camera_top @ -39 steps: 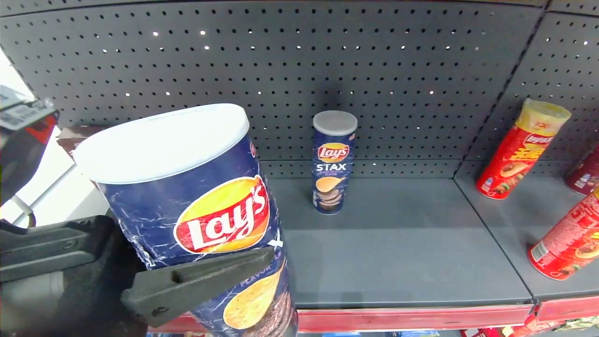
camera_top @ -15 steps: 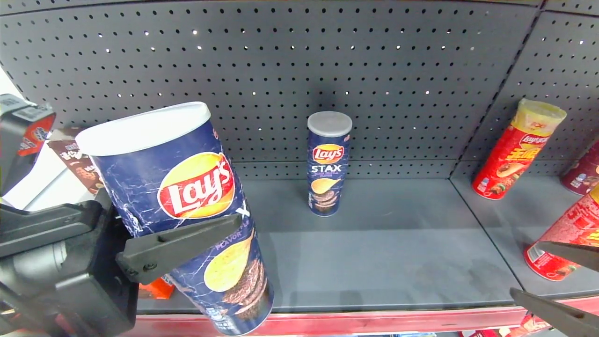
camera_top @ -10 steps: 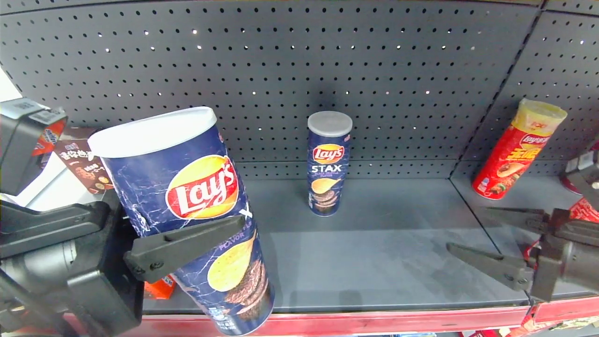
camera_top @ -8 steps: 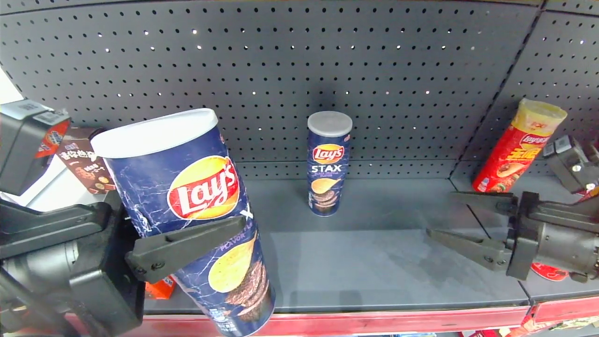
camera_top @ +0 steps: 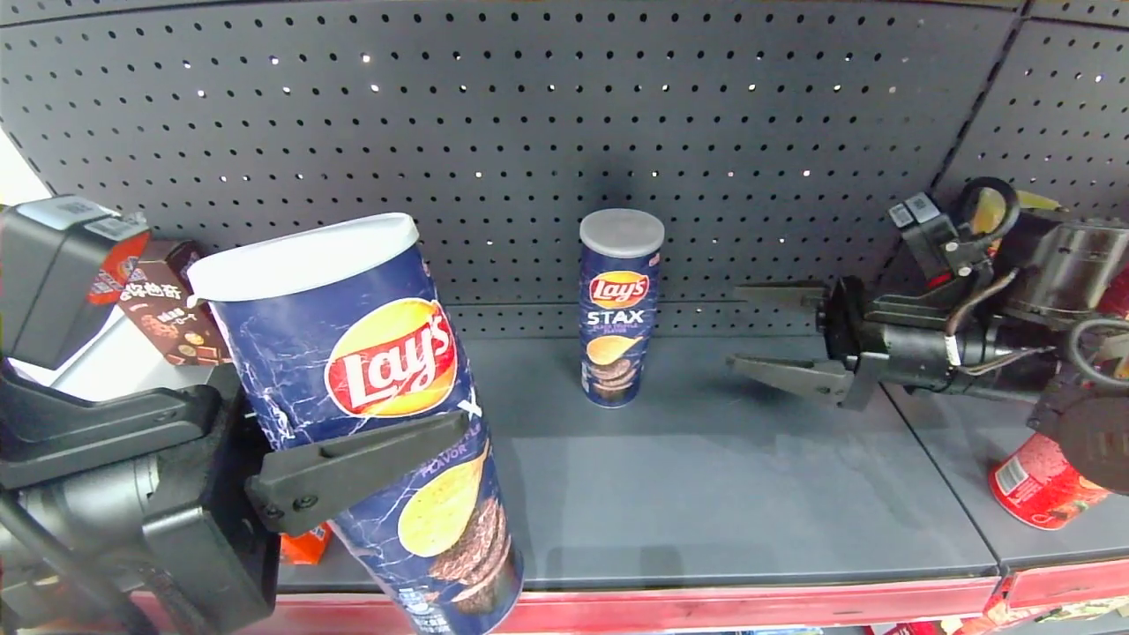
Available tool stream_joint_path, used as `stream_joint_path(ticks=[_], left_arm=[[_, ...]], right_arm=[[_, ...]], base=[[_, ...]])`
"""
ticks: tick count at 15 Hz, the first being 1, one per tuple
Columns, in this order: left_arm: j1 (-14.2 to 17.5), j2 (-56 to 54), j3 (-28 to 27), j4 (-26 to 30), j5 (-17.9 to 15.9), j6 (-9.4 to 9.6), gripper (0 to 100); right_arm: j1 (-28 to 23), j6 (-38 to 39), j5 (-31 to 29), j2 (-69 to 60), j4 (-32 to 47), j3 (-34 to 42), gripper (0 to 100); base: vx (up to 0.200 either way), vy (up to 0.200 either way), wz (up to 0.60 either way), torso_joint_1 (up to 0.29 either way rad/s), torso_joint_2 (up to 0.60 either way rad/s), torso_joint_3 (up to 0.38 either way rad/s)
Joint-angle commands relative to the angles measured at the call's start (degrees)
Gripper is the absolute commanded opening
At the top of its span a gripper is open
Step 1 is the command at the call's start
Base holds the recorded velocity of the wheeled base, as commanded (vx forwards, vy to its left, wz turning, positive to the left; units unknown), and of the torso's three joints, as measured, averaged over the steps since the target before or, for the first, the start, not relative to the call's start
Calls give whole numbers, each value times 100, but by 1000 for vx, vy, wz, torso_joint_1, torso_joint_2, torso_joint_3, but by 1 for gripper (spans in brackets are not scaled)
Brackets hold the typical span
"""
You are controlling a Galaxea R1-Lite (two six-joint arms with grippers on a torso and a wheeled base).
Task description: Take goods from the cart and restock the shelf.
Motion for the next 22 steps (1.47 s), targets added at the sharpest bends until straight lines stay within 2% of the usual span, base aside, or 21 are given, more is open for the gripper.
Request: stream_joint_path(ticks=[1,9,14,17,20,21,22], left_arm=[[8,3,-8,-3,6,-14,0],[17,3,10,6,-82,-23,0],[87,30,19,15,-82,-23,0],[105,30,19,6,-82,-138,0],[140,21,27,6,-82,-138,0],[140,21,54,6,-82,-138,0],[140,21,89,-3,-82,-138,0]], right_arm=[[-31,-96,141,808,-43,-598,100],[320,-96,132,2117,1,-1943,100],[602,-87,124,2557,19,-2400,100],[742,-69,115,2820,72,-2725,100],[865,-69,53,3049,177,-3086,100],[900,-69,53,3102,159,-3130,0],[944,-69,-79,3093,195,-3147,0]], base=[[0,0,0,0,0,0],[0,0,0,0,0,0],[0,0,0,0,0,0],[0,0,0,0,0,0],[0,0,0,0,0,0],[0,0,0,0,0,0],[0,0,0,0,0,0]])
